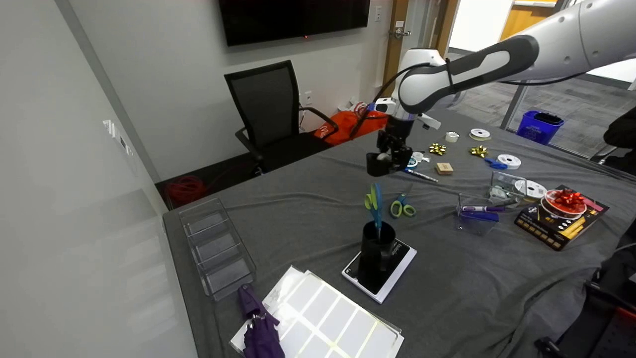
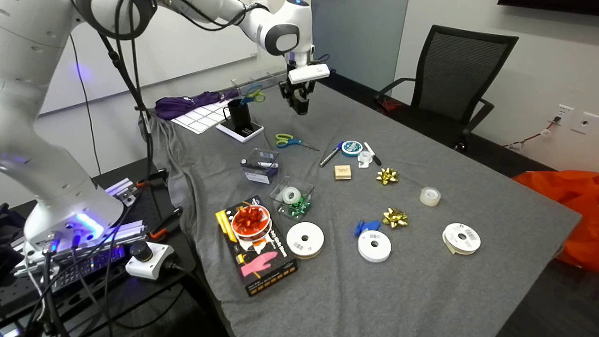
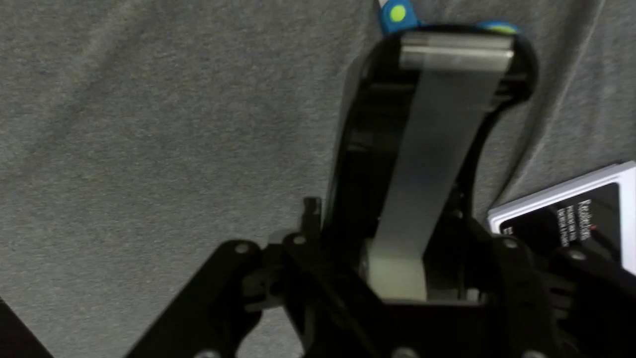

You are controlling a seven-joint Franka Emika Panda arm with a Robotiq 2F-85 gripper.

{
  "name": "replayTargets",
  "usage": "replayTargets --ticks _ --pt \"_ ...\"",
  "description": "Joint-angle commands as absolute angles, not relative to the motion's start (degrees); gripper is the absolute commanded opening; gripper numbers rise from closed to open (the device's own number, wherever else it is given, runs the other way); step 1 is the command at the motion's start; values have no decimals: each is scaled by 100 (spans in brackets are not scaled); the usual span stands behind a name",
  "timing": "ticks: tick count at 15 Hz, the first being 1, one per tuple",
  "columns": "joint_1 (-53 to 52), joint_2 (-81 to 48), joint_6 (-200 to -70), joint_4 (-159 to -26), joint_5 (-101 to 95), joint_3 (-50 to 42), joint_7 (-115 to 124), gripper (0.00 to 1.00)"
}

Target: Move the tape dispenser forwards.

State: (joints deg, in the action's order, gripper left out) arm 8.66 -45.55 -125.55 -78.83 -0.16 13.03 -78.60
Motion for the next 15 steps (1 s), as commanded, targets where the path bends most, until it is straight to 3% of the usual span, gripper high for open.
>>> replayTargets --ticks 1,11,15 --pt "1168 -3539 -12633 -9259 192 1361 -8832 36" --pt "1964 -1799 -12863 -11979 791 1539 -12774 36" --pt "1636 -1383 -12951 -12722 1080 1040 -14420 36"
